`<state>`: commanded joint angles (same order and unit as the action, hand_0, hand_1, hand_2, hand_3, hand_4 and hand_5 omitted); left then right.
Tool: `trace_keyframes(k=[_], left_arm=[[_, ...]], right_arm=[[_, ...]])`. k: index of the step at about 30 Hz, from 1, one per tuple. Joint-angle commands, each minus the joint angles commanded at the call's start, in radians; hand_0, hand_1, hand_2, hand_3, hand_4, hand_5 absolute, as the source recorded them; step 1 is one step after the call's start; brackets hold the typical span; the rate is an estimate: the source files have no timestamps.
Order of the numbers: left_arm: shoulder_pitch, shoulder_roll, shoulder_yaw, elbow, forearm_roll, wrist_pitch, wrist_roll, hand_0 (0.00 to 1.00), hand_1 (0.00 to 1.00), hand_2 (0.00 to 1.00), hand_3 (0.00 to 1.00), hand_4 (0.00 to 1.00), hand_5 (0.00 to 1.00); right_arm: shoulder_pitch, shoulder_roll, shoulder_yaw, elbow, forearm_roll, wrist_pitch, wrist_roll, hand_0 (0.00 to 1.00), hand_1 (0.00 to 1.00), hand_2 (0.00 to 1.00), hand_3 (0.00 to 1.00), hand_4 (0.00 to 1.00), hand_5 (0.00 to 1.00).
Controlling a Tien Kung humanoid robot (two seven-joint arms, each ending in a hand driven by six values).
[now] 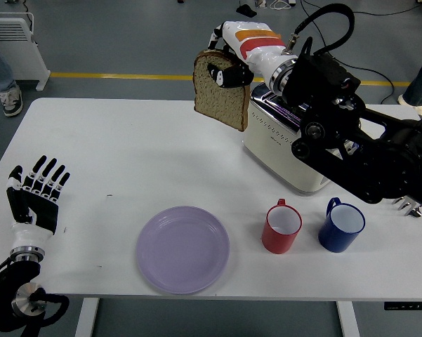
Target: Push plate across desktop,pick up the break from the machine,place the break in the plate
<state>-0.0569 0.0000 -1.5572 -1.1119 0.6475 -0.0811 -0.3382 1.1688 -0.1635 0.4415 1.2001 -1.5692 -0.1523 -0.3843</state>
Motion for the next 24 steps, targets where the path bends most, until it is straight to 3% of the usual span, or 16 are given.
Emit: trace_keyframes(k=[11, 23, 24], left_arm=[[0.000, 0.000, 0.001, 0.002, 0.000, 0.001, 0.000, 0.780, 0.756, 0.765, 0.727, 0.553, 0.998], [0.004, 0.000, 0.007, 0.006, 0.000, 0.003, -0.004, 0.780, 0.753, 0.765, 0.726, 0.553, 0.998], [0.004, 0.000, 0.008, 0.006, 0.000, 0.003, -0.004, 0.779, 0.753, 0.765, 0.726, 0.553, 0.998]], right_arm=[[-0.052, 0.038, -0.214, 0.065, 0.446, -0.010, 0.013, 0.175, 0.253, 0.346, 0.439, 0.484, 0.221], [-0.125, 0.108, -0.302, -0.030, 0.555, -0.074, 0.050, 0.183, 0.261, 0.355, 0.447, 0.471, 0.239], [-0.132, 0.113, -0.312, -0.048, 0.548, -0.082, 0.060, 0.228, 0.291, 0.375, 0.462, 0.469, 0.243]])
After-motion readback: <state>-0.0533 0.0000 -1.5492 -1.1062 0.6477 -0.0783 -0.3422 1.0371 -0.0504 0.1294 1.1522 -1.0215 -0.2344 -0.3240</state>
